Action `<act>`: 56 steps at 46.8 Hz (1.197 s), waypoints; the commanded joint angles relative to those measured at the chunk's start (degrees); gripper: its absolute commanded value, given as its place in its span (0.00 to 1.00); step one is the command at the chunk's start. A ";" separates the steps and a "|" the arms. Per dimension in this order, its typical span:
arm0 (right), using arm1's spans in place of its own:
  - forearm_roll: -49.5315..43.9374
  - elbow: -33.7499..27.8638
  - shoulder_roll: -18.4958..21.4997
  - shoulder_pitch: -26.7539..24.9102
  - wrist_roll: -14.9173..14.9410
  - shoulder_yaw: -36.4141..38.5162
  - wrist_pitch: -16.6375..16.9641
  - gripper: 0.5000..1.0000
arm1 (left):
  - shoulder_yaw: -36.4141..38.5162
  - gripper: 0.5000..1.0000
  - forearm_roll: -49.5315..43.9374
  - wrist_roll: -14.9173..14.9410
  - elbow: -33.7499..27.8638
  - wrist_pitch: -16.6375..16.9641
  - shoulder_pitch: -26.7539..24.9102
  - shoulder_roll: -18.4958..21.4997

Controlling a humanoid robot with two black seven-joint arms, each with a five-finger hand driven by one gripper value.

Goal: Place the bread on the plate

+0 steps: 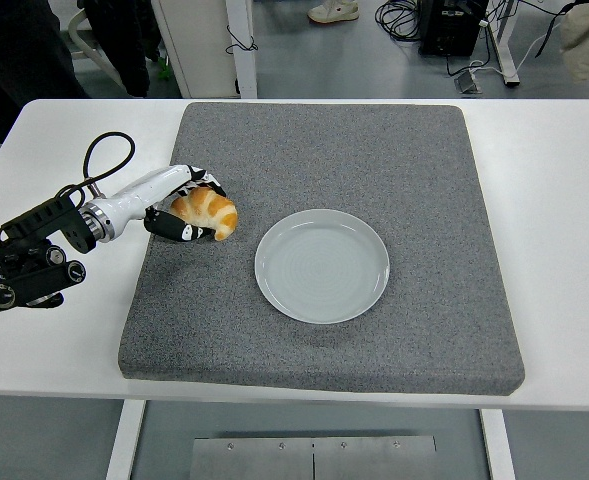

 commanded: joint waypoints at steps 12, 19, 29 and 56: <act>0.00 -0.03 0.00 0.01 0.00 0.00 -0.02 1.00 | 0.01 0.00 0.05 -0.20 -0.02 -0.80 -8.09 3.49; 0.00 0.05 0.00 0.01 0.00 0.00 -0.02 1.00 | 0.10 0.00 0.05 -0.20 -0.02 -1.67 -11.35 4.63; 0.00 -0.03 0.00 0.01 0.00 0.00 -0.02 1.00 | 0.36 0.00 0.05 0.06 -0.02 -4.22 -16.44 5.86; 0.00 -0.03 0.00 0.01 0.00 0.09 -0.02 1.00 | 0.27 0.00 0.14 0.68 0.07 -7.12 -24.44 3.24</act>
